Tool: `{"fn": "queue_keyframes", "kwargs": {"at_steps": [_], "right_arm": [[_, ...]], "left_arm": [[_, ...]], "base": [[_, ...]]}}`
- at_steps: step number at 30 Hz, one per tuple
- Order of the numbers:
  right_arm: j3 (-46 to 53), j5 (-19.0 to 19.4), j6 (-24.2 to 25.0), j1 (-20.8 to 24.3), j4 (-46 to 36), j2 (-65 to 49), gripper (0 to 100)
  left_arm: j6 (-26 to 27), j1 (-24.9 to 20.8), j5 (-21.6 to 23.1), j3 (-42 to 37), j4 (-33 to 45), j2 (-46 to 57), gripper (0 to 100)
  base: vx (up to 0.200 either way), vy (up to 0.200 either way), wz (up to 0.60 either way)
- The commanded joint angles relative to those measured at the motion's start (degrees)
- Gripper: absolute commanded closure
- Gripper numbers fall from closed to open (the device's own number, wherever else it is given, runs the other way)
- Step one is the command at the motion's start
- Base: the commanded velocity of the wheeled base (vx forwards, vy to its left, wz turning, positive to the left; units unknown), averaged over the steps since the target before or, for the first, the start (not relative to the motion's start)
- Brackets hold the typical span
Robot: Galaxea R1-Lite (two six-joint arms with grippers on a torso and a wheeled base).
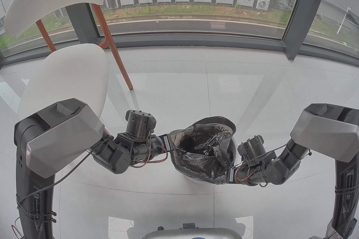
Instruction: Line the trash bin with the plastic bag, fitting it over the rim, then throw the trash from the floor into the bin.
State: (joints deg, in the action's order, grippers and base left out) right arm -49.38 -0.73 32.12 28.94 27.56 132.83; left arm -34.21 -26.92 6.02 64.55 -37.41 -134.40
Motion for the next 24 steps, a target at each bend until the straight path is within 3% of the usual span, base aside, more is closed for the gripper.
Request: {"fn": "queue_keyframes", "kwargs": {"at_steps": [1,18,24], "right_arm": [[0.7,0.0,0.0,1.5,-0.1,-0.4,100],[4.6,0.8,0.0,2.7,-0.9,-6.0,100],[5.6,0.9,0.0,4.3,-0.8,-5.6,100]], "left_arm": [[0.0,-0.1,0.0,-0.2,0.1,0.6,100],[0.5,-0.3,-0.1,-3.1,3.5,4.8,100],[1.2,-0.2,-2.9,-4.1,5.8,4.8,100]], "base": [[0.000,0.000,0.00],[0.000,0.000,0.00],[0.000,0.000,0.00]]}}
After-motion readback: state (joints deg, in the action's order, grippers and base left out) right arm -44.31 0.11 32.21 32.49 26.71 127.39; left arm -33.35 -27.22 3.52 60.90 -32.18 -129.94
